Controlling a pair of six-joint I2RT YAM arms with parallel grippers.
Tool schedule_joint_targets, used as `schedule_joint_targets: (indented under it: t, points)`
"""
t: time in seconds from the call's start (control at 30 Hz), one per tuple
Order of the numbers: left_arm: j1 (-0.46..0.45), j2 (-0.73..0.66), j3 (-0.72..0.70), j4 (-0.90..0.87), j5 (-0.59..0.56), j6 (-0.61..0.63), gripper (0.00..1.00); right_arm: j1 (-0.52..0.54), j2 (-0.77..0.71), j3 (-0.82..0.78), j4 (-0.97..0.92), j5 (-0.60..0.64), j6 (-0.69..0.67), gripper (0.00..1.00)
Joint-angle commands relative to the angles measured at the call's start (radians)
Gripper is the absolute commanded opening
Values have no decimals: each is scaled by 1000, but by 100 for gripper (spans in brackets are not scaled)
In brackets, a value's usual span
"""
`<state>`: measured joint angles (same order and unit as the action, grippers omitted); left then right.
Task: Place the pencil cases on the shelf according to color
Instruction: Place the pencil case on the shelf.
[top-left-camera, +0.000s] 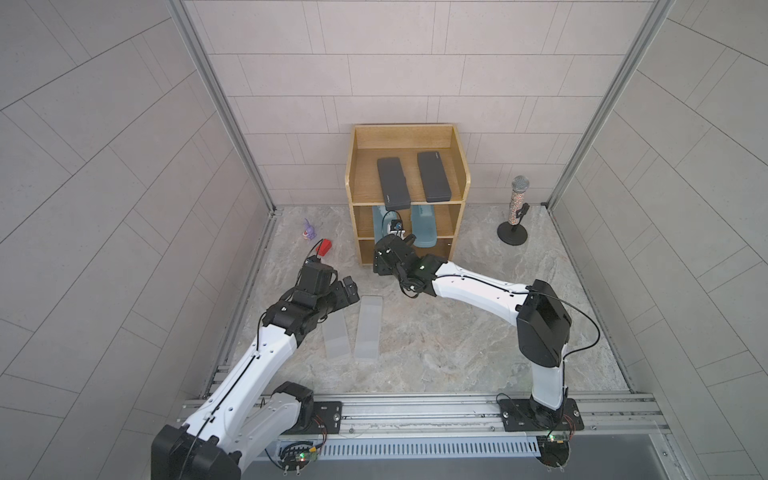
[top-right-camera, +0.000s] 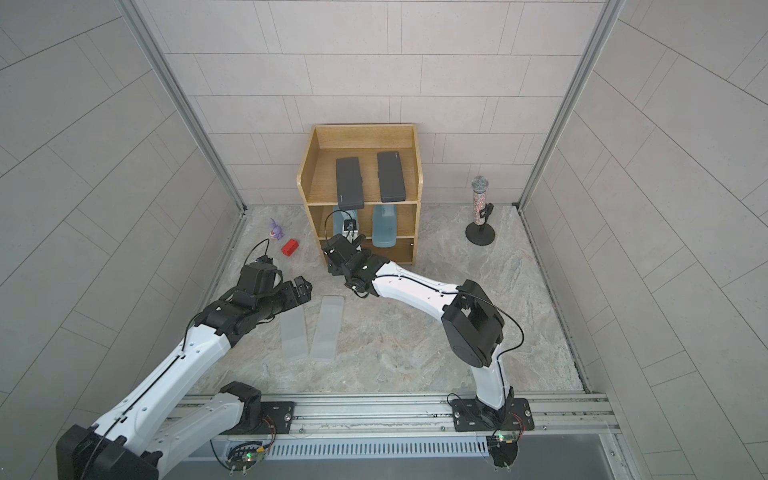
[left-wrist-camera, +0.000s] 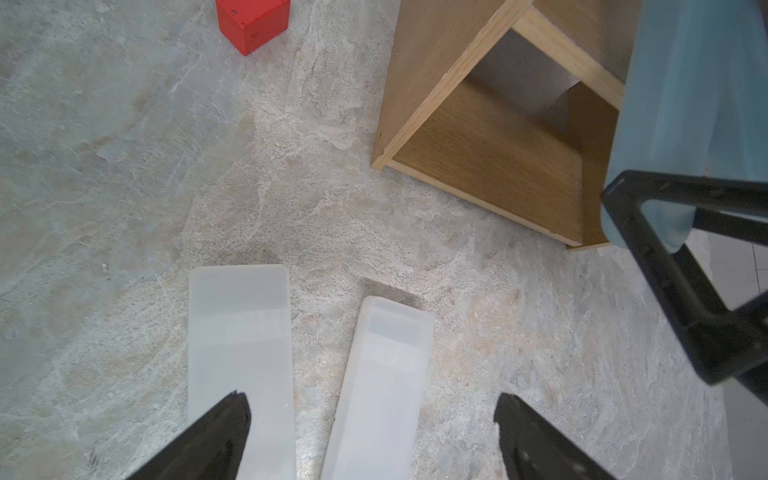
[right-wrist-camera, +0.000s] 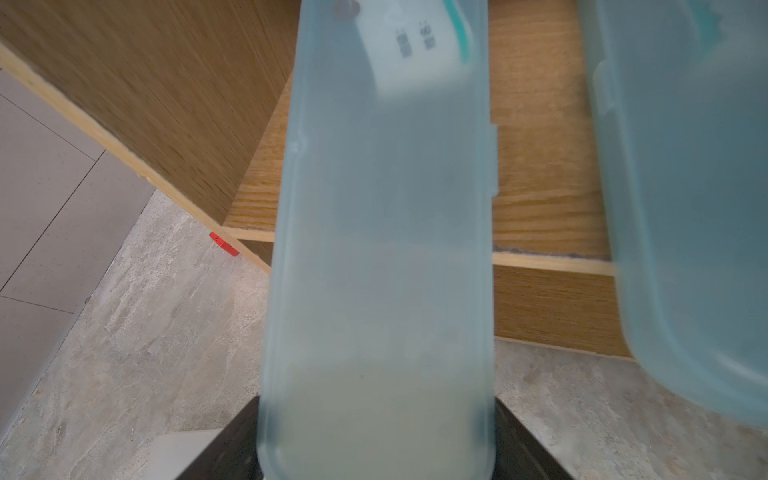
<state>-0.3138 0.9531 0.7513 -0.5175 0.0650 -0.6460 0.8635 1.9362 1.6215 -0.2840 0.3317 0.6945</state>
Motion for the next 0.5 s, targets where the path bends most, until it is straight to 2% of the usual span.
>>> schedule_joint_targets:
  t: [0.0,0.1,0.2,0.47]
  points:
    - [10,4,9,30,18,15,100,-16,10,24,-34,13,-20,63]
    - [14,13,11,35,32,15,100,-24,18,41,-44,5,-23,67]
    - [17,16,10,45,46,15,100,-24,19,50,-46,4,-25,78]
    - [20,1,7,47,67,16,100,-29,18,89,-58,-13,-32,90]
